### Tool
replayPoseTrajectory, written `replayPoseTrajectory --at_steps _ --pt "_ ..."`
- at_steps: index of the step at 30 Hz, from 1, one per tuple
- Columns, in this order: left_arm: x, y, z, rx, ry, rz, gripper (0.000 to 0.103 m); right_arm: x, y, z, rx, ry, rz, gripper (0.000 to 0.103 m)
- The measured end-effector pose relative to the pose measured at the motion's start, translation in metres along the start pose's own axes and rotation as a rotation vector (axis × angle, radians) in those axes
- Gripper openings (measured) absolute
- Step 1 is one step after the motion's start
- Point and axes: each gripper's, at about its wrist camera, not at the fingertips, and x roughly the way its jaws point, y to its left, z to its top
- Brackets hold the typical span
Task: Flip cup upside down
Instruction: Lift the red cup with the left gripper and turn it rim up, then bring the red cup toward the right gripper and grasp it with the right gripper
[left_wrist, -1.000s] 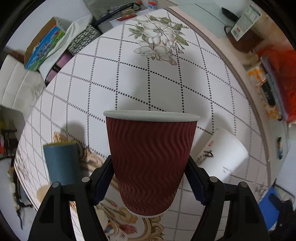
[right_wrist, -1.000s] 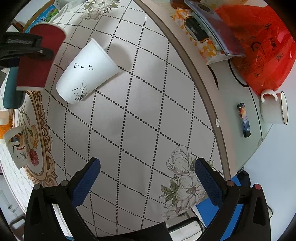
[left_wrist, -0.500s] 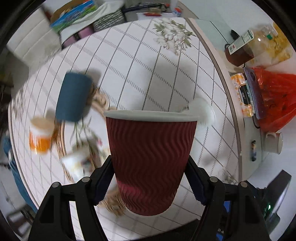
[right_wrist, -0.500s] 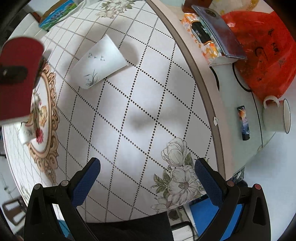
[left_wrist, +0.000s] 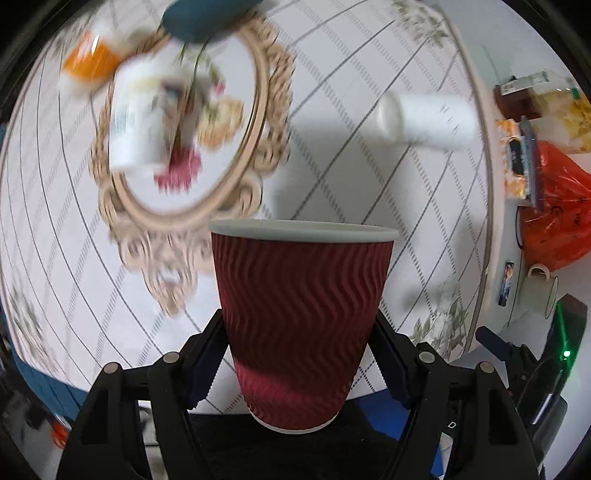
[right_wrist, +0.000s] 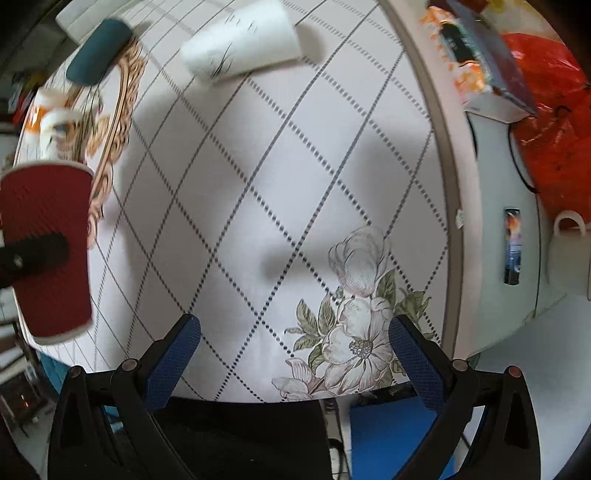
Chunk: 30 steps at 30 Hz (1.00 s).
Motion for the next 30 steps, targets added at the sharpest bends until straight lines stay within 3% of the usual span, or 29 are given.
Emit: replayPoseTrajectory --at_steps 15,28,30 --pt "0.048 0.023 -0.010 -0.098 0.026 -0.016 0.073 0.022 0.012 0.002 -0.026 0.030 -0.021 0.103" --pt "0.059 0.017 -0.006 -0.036 0.042 -0.016 0.075 0.026 0.027 0.017 -0.011 0.018 -0.035 0.103" --pt "0.062 0.014 -0.006 -0.031 0.042 -0.012 0.080 0.024 0.031 0.019 -0.010 0.016 -0.037 0.103"
